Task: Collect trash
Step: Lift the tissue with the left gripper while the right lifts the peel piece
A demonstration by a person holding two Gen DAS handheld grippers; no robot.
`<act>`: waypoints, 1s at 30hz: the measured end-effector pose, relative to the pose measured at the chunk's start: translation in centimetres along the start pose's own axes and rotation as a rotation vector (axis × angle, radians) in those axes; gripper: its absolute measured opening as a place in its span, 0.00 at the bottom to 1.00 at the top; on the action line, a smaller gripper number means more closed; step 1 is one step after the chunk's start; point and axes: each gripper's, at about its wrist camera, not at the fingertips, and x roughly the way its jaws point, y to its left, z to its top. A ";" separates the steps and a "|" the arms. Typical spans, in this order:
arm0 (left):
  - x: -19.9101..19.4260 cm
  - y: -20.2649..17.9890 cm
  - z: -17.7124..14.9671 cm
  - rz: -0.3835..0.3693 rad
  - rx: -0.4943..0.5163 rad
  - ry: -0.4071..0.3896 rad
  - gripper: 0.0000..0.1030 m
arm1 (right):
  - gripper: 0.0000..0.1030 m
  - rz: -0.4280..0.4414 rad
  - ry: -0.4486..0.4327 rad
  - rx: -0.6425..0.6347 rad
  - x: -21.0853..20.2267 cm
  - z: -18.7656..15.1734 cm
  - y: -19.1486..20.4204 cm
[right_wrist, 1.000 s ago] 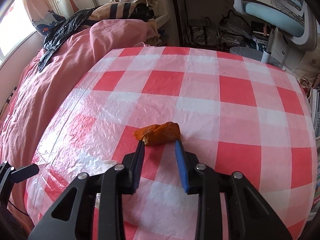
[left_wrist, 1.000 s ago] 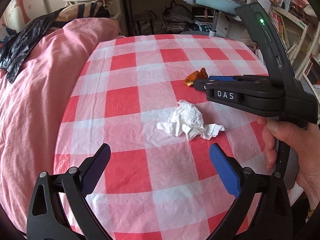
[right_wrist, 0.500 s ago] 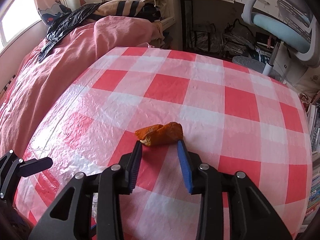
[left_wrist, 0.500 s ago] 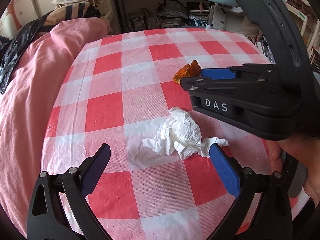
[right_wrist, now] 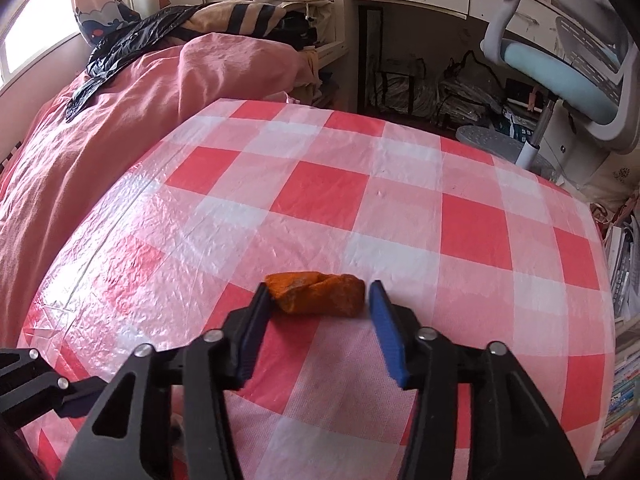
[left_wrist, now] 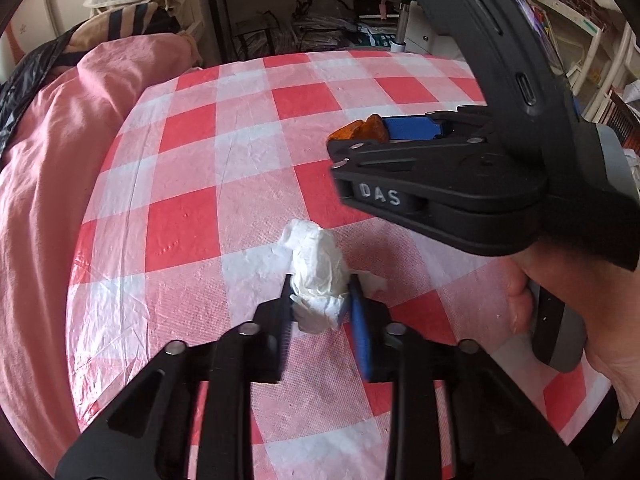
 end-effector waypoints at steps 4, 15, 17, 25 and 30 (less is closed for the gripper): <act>-0.8 1.6 0.2 -0.016 -0.056 -0.003 0.18 | 0.43 0.020 0.008 0.000 -0.2 0.1 -0.5; -5.2 4.5 1.3 -0.017 -0.197 -0.116 0.18 | 0.43 0.042 0.036 -0.114 -2.2 -0.6 0.5; -5.9 4.4 1.6 -0.030 -0.208 -0.136 0.18 | 0.43 0.034 0.042 -0.118 -2.4 -0.9 0.4; -8.9 2.7 1.8 0.074 -0.081 -0.197 0.19 | 0.43 -0.014 0.058 -0.056 -3.3 -3.2 0.1; -9.6 2.2 1.0 0.156 0.010 -0.192 0.19 | 0.43 -0.062 0.054 -0.021 -4.5 -4.7 0.8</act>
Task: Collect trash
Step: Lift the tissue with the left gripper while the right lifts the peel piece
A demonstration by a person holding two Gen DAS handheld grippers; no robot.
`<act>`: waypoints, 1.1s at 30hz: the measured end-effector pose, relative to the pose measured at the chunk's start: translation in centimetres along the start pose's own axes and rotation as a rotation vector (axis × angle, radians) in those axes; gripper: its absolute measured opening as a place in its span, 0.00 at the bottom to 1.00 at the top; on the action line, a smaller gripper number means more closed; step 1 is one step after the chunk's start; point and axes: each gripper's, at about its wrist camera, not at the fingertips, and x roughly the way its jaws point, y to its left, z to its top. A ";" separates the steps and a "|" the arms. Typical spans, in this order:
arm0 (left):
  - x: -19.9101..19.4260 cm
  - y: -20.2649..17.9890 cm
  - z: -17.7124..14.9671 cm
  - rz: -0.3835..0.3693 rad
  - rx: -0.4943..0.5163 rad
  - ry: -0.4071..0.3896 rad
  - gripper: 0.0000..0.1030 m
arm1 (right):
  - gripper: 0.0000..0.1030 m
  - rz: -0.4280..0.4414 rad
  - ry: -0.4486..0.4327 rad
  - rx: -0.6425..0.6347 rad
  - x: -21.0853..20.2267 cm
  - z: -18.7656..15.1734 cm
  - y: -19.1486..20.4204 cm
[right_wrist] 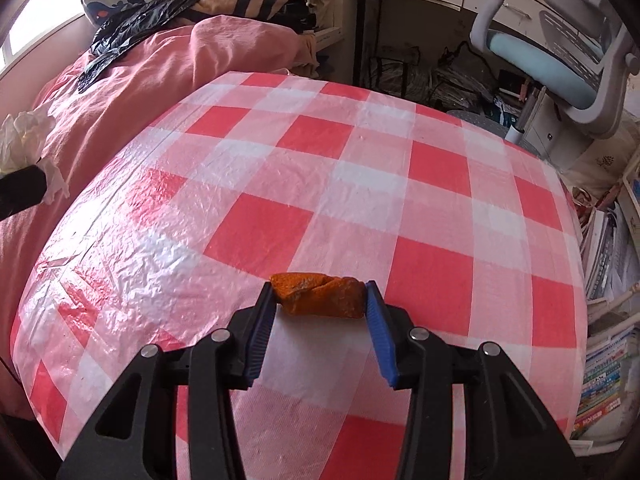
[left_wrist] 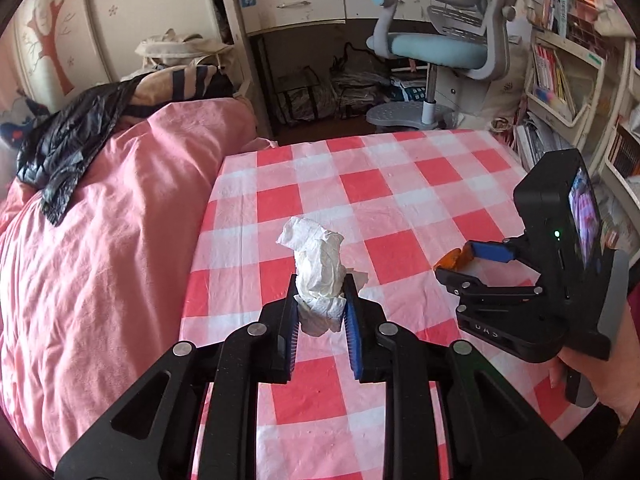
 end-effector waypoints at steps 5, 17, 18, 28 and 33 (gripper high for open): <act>-2.0 0.4 -0.4 -0.023 0.023 -0.036 0.19 | 0.43 -0.052 -0.038 -0.028 -2.5 -1.4 1.3; -4.1 1.5 -0.7 -0.090 -0.029 -0.076 0.19 | 0.43 -0.089 -0.002 0.019 -4.9 -4.6 1.1; -4.2 1.7 -0.7 -0.094 -0.037 -0.080 0.19 | 0.43 -0.089 -0.005 0.023 -5.1 -4.8 1.1; -5.3 2.9 -0.3 -0.125 -0.101 -0.116 0.19 | 0.44 -0.039 -0.051 0.139 -5.5 -4.9 -0.6; -4.8 3.7 -0.3 -0.165 -0.171 -0.109 0.19 | 0.44 -0.021 -0.081 0.137 -6.4 -5.0 -0.8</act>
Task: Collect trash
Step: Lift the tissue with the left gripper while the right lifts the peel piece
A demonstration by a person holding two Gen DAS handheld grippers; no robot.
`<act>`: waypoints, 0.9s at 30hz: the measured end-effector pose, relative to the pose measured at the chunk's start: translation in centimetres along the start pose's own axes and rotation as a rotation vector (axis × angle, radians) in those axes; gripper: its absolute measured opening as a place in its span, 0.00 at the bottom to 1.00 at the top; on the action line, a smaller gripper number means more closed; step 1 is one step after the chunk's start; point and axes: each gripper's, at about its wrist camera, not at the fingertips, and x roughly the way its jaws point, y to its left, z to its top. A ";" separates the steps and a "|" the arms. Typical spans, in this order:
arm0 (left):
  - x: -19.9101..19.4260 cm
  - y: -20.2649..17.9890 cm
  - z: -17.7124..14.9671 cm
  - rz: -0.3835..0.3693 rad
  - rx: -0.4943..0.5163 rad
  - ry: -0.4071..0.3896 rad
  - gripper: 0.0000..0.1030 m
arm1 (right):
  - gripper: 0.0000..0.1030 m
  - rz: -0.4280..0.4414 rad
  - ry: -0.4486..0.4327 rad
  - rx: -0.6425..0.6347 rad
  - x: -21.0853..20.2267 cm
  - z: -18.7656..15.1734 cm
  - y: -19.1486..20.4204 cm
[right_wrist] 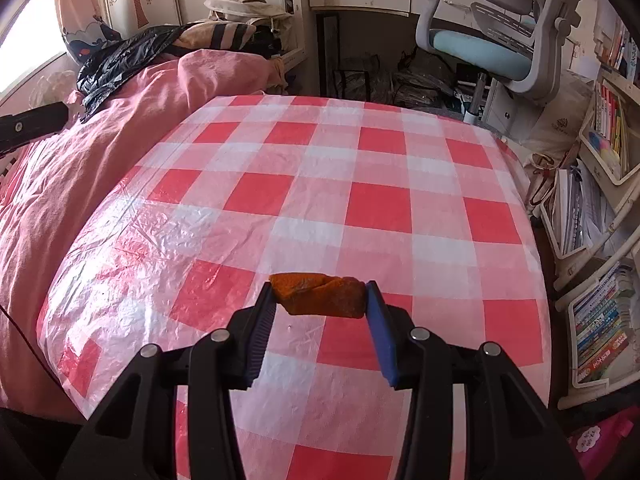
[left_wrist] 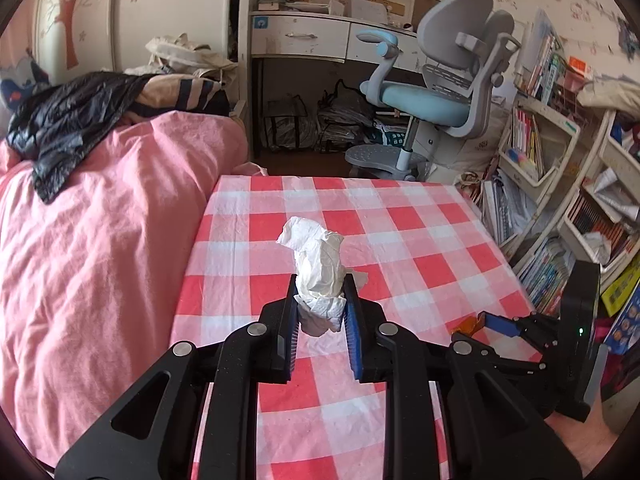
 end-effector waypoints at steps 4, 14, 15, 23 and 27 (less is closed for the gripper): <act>0.7 1.2 -0.4 -0.058 -0.092 0.021 0.19 | 0.44 0.034 -0.037 0.019 -0.9 0.2 -0.3; 2.0 1.8 -2.8 -0.057 -0.188 0.048 0.19 | 0.44 0.105 -0.106 0.052 -2.9 0.6 -1.5; 1.9 1.8 -3.2 -0.046 -0.190 0.048 0.19 | 0.44 0.108 -0.108 0.048 -3.0 0.5 -1.6; -0.3 0.9 -4.4 0.015 -0.144 0.004 0.19 | 0.44 0.158 -0.138 0.011 -4.7 0.1 -1.2; -1.7 0.9 -5.2 0.026 -0.147 -0.011 0.19 | 0.44 0.183 -0.151 0.009 -5.4 -0.1 -1.0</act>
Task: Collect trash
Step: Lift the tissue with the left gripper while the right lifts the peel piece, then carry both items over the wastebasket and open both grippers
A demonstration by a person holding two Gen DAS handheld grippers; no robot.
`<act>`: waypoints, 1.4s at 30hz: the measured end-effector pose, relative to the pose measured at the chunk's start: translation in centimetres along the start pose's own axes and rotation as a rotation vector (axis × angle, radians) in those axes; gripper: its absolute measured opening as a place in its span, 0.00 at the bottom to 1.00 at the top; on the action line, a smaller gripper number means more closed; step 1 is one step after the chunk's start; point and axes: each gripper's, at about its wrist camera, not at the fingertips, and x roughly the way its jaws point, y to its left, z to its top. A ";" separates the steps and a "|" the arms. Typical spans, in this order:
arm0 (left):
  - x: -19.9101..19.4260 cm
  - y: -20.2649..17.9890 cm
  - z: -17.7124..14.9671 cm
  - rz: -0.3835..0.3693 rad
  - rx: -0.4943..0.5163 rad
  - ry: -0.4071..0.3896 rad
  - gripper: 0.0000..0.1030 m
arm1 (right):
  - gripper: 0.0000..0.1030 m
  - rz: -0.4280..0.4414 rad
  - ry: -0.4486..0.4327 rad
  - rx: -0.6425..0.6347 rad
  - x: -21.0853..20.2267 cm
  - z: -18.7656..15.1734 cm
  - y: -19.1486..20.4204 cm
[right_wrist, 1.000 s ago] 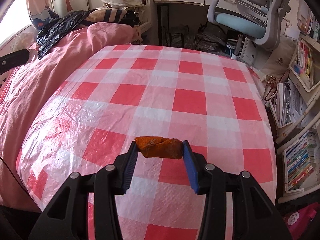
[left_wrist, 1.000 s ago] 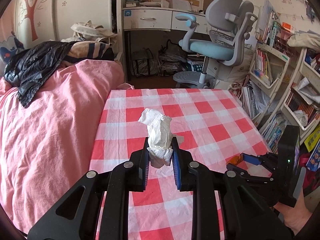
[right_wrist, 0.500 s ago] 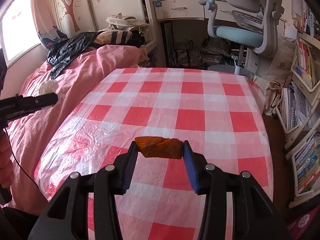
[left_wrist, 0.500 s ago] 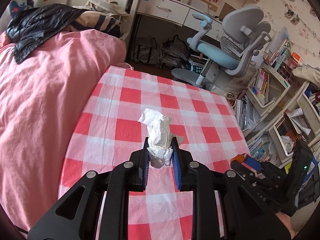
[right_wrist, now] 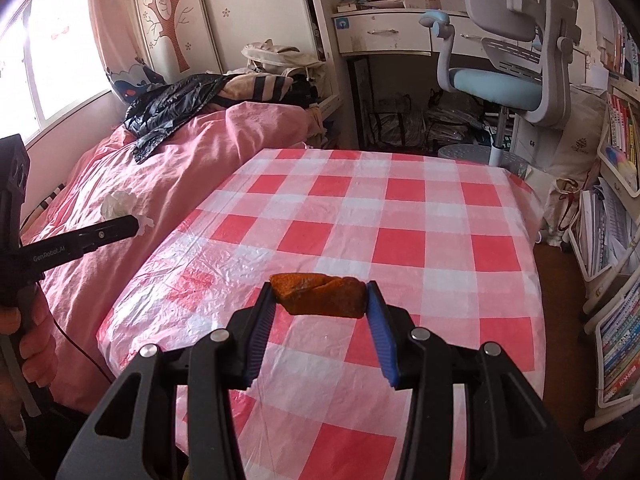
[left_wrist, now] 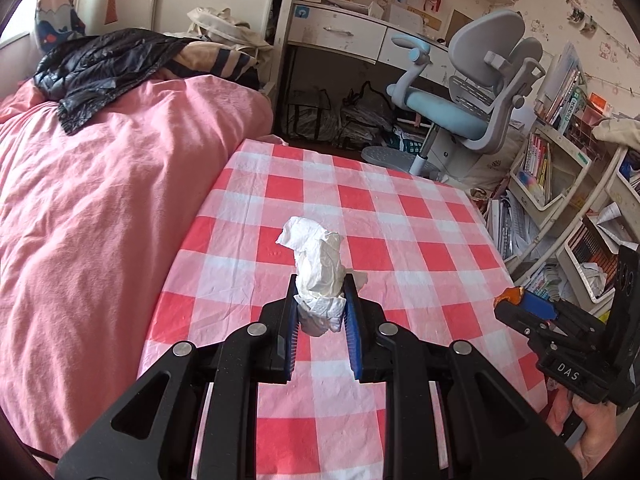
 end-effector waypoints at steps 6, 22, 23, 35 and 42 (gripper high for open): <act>-1.8 -0.3 -0.8 0.026 0.024 -0.030 0.19 | 0.44 0.017 -0.012 0.011 -0.5 -0.1 0.1; -3.7 -1.6 -3.1 0.044 0.073 -0.033 0.19 | 0.44 0.061 -0.014 -0.020 -1.8 -1.5 2.5; -3.7 -1.7 -3.3 0.045 0.077 -0.030 0.19 | 0.44 0.063 -0.015 -0.020 -2.0 -1.6 2.5; -3.8 -1.9 -7.6 0.040 0.060 0.060 0.19 | 0.44 0.105 0.137 -0.176 -2.5 -8.8 9.0; -4.4 -2.5 -12.1 0.038 0.068 0.154 0.19 | 0.45 0.118 0.334 -0.261 -2.0 -15.2 11.3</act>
